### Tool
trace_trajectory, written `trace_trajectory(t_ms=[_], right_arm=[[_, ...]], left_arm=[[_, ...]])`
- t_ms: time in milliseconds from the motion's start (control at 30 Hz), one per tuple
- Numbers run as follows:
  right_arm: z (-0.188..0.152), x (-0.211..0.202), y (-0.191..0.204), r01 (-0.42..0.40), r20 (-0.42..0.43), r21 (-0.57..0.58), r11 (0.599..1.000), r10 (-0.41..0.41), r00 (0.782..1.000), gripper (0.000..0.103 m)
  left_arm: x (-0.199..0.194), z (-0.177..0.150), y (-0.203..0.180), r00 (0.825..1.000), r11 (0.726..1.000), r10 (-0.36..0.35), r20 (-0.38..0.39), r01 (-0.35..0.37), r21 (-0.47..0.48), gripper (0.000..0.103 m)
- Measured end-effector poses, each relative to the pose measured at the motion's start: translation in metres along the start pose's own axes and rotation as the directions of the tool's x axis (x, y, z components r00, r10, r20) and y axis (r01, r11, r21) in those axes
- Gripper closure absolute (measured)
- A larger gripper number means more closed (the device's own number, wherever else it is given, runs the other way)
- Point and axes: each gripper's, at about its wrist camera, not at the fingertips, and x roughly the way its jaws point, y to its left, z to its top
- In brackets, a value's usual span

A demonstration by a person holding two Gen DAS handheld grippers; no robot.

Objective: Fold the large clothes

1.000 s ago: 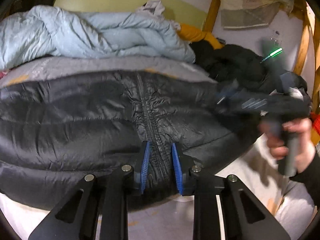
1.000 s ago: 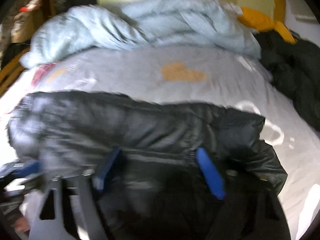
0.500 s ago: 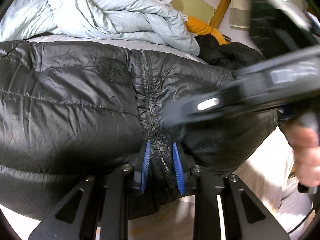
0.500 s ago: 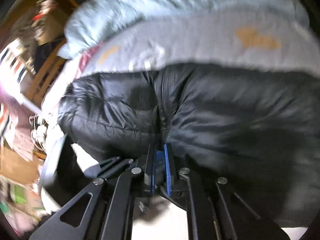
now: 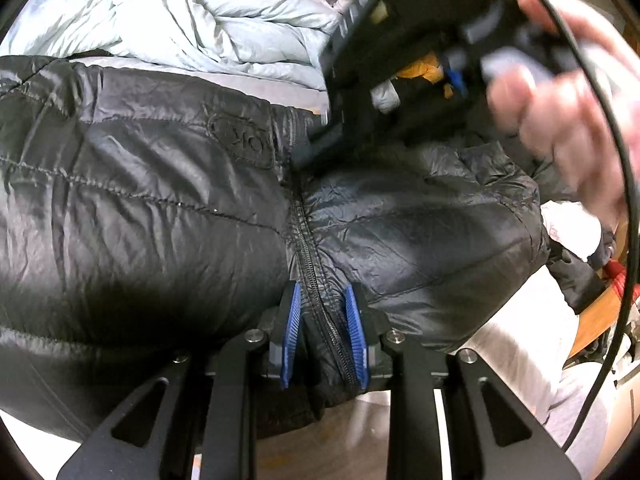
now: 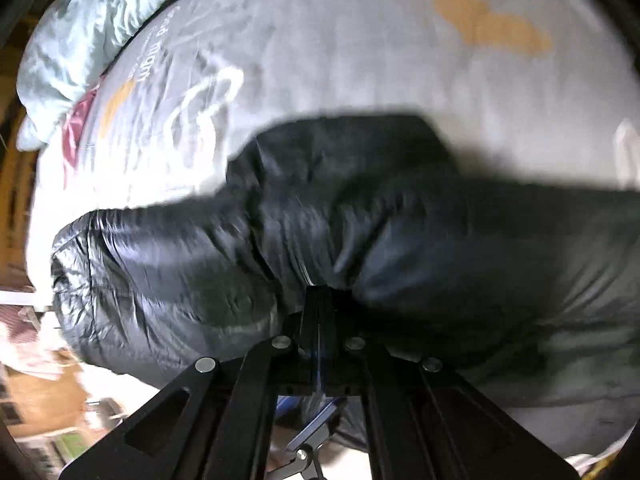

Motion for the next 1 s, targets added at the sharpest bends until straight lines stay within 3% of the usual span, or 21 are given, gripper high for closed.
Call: trace_trajectory(t_ms=[200, 400, 567, 633, 733, 867, 933, 1000], right_arm=[[0.016, -0.034, 0.004, -0.033, 0.094, -0.027, 0.999, 0.035, 0.995, 0.103], [0.030, -0.049, -0.040, -0.018, 0.110, 0.060, 0.998, 0.011, 0.994, 0.103], [0.040, -0.088, -0.049, 0.010, 0.188, 0.107, 0.994, -0.030, 0.982, 0.103], [0.040, -0.107, -0.045, -0.017, 0.233, 0.101, 0.995, -0.007, 0.972, 0.103], [0.026, -0.134, -0.039, -0.065, 0.289, 0.040, 0.997, 0.051, 0.956, 0.103], [-0.014, -0.146, -0.035, 0.004, 0.389, -0.086, 0.996, 0.030, 0.921, 0.103], [-0.031, -0.137, -0.037, 0.034, 0.399, -0.111, 0.993, 0.014, 0.917, 0.103], [-0.041, -0.119, -0.038, 0.022, 0.365, -0.143, 0.990, 0.032, 0.930, 0.103]], left_arm=[[0.005, 0.005, -0.003, 1.000, 1.000, 0.002, 0.000, -0.002, 0.000, 0.079], [0.008, 0.007, -0.001, 1.000, 1.000, -0.005, 0.001, 0.005, -0.007, 0.079], [0.008, 0.007, 0.001, 1.000, 1.000, -0.004, 0.003, 0.004, -0.008, 0.079], [0.008, 0.007, 0.001, 1.000, 1.000, 0.000, 0.003, 0.000, -0.005, 0.079], [0.009, 0.007, 0.000, 1.000, 1.000, 0.004, 0.002, -0.004, -0.001, 0.078], [0.009, 0.007, 0.000, 1.000, 1.000, 0.008, 0.002, -0.008, 0.006, 0.078], [0.009, 0.007, -0.001, 1.000, 1.000, 0.008, 0.002, -0.008, 0.006, 0.078], [0.009, 0.007, -0.001, 1.000, 1.000, 0.008, 0.002, -0.008, 0.006, 0.078]])
